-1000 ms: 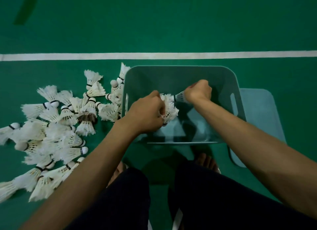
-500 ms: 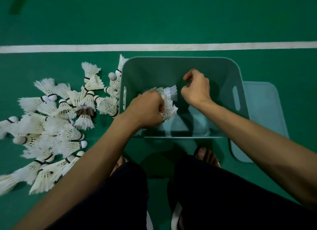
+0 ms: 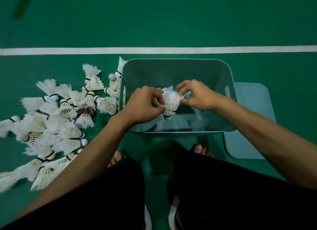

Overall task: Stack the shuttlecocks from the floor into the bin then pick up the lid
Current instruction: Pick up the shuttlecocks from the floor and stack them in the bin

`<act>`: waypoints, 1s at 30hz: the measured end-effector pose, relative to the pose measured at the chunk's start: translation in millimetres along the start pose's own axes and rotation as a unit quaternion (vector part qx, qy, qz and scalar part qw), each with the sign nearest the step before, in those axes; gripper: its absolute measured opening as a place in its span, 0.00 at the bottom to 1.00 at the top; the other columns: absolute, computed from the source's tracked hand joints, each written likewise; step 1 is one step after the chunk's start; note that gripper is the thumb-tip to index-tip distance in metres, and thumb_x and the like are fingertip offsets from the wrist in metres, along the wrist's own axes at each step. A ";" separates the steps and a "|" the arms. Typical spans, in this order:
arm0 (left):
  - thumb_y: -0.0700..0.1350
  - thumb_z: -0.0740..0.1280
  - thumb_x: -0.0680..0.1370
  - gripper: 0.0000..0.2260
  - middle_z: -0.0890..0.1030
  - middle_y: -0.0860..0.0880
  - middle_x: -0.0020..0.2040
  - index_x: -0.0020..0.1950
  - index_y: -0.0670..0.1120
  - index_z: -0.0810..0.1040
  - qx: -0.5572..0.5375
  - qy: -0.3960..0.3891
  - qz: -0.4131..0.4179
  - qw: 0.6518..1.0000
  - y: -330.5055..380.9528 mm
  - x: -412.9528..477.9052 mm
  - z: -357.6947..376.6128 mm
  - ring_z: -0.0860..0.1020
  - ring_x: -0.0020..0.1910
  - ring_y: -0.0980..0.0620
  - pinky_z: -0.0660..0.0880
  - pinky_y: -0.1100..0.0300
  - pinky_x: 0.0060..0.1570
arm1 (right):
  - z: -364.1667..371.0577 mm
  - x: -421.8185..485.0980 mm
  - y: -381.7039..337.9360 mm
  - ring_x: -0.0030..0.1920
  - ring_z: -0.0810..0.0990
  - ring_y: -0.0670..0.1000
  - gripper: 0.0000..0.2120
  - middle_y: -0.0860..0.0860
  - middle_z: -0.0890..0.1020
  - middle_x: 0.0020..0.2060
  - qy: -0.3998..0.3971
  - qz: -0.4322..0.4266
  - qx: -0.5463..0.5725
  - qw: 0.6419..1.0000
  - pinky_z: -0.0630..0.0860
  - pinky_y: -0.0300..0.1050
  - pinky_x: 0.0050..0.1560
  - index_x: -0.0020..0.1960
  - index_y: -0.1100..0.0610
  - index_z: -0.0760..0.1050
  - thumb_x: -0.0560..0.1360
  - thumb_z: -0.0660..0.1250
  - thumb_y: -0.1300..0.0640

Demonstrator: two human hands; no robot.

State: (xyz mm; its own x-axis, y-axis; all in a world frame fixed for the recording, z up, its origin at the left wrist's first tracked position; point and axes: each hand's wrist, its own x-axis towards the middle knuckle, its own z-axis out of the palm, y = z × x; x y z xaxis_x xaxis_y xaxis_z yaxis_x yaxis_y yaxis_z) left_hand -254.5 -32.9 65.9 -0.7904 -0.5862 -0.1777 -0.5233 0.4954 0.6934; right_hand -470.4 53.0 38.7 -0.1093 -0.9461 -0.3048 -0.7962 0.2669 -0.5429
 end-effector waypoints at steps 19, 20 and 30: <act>0.36 0.63 0.77 0.05 0.80 0.37 0.44 0.46 0.36 0.76 0.033 -0.083 -0.151 0.984 -21.1 18.6 20.1 0.73 0.39 0.45 0.69 0.53 0.39 | 50.1 66.0 -1.7 0.43 0.78 0.56 0.11 0.56 0.81 0.45 0.103 0.356 0.216 0.904 0.74 0.45 0.33 0.56 0.64 0.79 0.76 0.67 0.60; 0.36 0.63 0.77 0.06 0.80 0.36 0.45 0.47 0.34 0.77 0.031 -0.080 -0.152 0.985 -22.0 19.8 20.1 0.72 0.38 0.45 0.69 0.54 0.39 | 46.9 64.0 -0.9 0.43 0.79 0.56 0.11 0.56 0.80 0.44 0.100 0.355 0.219 0.904 0.79 0.47 0.36 0.54 0.64 0.79 0.75 0.70 0.59; 0.36 0.65 0.75 0.04 0.82 0.40 0.43 0.44 0.39 0.80 -0.013 -0.080 -0.127 0.989 -4.3 27.2 13.8 0.79 0.44 0.41 0.76 0.51 0.43 | 12.2 -7.8 -40.8 0.56 0.78 0.50 0.17 0.49 0.82 0.54 0.003 0.003 0.036 0.999 0.77 0.47 0.57 0.56 0.51 0.82 0.67 0.76 0.55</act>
State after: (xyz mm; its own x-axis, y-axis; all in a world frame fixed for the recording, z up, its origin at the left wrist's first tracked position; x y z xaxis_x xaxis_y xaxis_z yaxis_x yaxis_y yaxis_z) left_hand -278.2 -42.1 48.5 -0.6766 -0.5787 -0.4552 -0.7043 0.3284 0.6293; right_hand -429.8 51.8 53.7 -0.1173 -0.9456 -0.3034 -0.7510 0.2843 -0.5959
